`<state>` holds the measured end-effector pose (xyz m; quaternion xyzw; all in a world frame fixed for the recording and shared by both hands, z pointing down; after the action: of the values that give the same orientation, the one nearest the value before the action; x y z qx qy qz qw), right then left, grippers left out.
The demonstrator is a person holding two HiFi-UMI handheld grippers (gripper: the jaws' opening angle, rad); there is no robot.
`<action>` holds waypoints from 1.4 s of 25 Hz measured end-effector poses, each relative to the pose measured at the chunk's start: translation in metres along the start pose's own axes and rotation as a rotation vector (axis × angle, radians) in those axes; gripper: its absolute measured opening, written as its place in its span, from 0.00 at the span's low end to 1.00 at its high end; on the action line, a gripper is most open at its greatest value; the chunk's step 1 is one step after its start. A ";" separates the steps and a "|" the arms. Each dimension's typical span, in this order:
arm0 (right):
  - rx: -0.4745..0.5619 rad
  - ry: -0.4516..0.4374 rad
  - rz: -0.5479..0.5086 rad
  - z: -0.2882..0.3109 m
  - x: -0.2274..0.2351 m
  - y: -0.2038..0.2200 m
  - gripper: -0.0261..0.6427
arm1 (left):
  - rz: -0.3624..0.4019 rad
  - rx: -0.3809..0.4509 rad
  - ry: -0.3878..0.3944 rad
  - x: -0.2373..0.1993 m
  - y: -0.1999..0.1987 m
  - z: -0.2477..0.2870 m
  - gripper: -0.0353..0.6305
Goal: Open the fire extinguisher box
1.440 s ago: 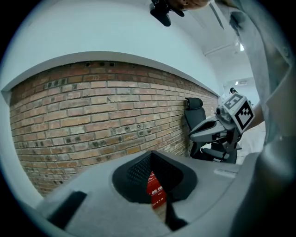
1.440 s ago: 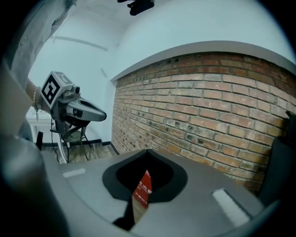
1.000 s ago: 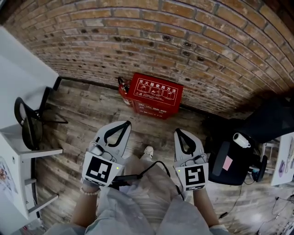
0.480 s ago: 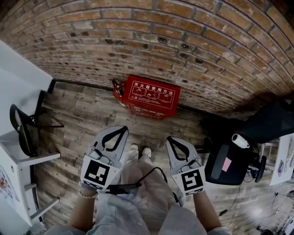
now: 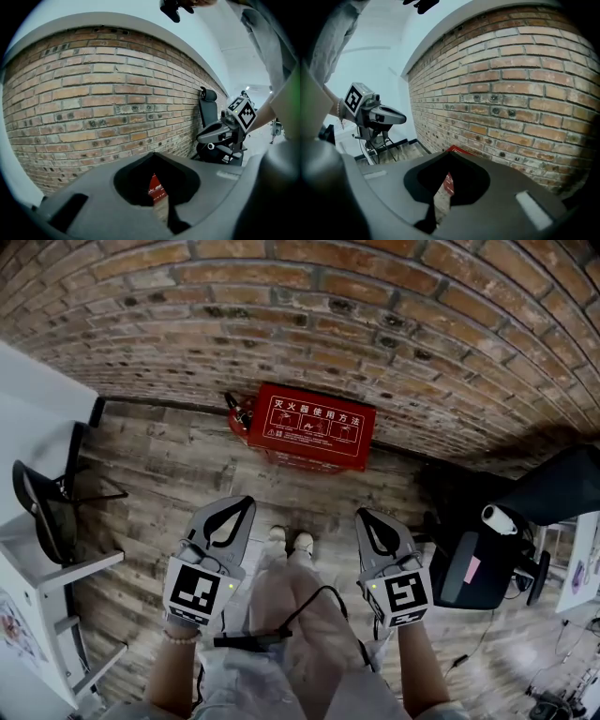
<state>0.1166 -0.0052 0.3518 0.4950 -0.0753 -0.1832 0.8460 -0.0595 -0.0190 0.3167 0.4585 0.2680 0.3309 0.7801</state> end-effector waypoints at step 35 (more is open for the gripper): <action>-0.273 0.121 0.724 0.171 0.088 0.203 0.31 | -0.601 -0.128 0.005 -0.123 0.221 0.118 0.28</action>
<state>0.1930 -0.0877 0.6084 0.3291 -0.1702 0.1483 0.9169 -0.1130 -0.0968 0.5793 0.3078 0.3722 0.1026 0.8696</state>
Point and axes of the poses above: the fingertips, and each gripper's own axes: z forward along the fingers, x to its right, y out of its underside, the point moved 1 cm from there along -z, backward along the fingers, and after that the axes turned 13 degrees about y, right-handed, at the moved point
